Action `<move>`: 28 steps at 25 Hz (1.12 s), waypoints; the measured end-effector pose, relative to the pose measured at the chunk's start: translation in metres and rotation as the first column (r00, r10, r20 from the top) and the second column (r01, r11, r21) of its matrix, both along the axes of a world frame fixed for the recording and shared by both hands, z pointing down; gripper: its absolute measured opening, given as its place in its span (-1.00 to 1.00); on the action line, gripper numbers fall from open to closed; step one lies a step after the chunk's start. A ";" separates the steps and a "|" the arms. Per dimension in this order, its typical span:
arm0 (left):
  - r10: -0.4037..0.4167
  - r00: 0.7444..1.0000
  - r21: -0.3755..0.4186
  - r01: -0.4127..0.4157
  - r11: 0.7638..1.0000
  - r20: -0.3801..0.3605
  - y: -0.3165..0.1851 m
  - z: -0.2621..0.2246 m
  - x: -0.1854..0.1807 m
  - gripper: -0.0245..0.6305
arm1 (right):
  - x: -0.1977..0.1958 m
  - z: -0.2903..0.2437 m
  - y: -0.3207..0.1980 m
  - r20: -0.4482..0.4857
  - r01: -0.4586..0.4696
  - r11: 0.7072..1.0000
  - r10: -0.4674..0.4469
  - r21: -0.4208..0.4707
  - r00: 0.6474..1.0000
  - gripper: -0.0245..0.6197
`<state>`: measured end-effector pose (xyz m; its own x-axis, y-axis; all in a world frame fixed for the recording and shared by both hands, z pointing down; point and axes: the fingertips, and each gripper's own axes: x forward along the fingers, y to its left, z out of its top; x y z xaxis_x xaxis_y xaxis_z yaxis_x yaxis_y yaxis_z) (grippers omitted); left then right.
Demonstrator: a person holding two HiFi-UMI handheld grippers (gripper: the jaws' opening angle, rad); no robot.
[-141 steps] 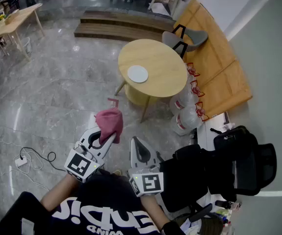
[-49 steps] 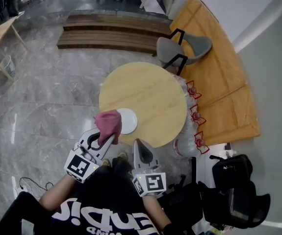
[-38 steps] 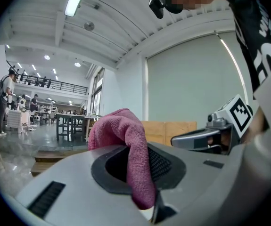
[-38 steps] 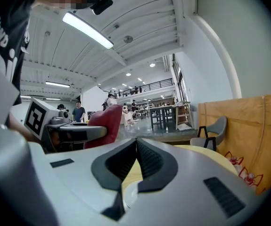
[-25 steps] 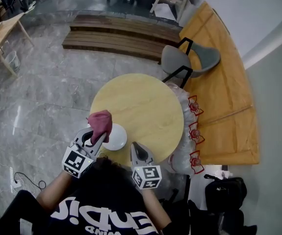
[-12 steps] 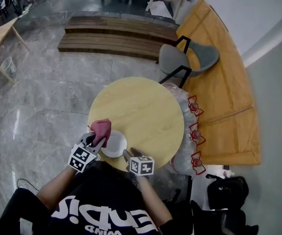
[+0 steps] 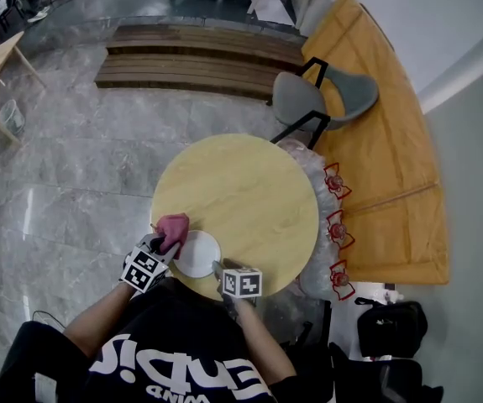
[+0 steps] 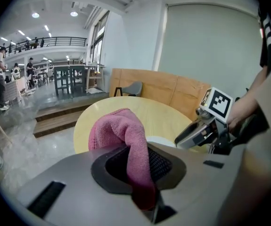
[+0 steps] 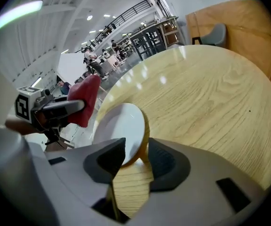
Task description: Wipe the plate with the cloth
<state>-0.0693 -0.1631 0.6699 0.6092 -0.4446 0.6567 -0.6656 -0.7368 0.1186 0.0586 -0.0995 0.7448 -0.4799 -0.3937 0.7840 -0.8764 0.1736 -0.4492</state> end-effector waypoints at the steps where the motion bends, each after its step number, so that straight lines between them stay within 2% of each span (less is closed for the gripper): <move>1: 0.006 1.000 -0.015 -0.006 1.000 0.014 0.000 0.005 0.000 -0.73 | 0.000 0.002 0.000 -0.006 0.004 1.000 -0.004 -0.004 1.000 -0.43; 4: 0.010 0.999 -0.056 -0.008 0.998 0.041 -0.002 0.018 0.001 -0.73 | 0.000 0.007 -0.001 -0.016 -0.002 1.000 0.001 -0.013 1.000 -0.44; 6: 0.008 0.999 -0.086 -0.004 0.996 0.047 -0.002 0.025 0.002 -0.73 | 0.002 0.009 -0.001 -0.029 -0.015 1.000 0.015 -0.012 0.999 -0.52; 11: 0.073 0.992 -0.133 -0.060 0.989 0.100 0.004 0.044 0.010 -0.73 | 0.004 0.011 -0.003 -0.042 -0.022 1.000 0.021 -0.022 0.999 -0.60; 17: 0.103 0.980 -0.180 -0.072 0.981 0.170 0.007 0.058 0.017 -0.73 | -0.001 0.010 -0.004 -0.049 -0.005 1.000 0.003 -0.026 0.999 -0.69; 23: 0.048 0.979 -0.225 -0.002 0.974 0.196 0.000 0.061 0.022 -0.73 | -0.002 0.012 -0.004 -0.025 -0.024 0.999 0.023 -0.038 0.999 -0.69; 28: 0.056 0.972 -0.246 0.001 0.969 0.228 -0.003 0.065 0.033 -0.73 | -0.002 0.012 -0.003 -0.009 -0.041 0.998 0.041 -0.040 0.999 -0.69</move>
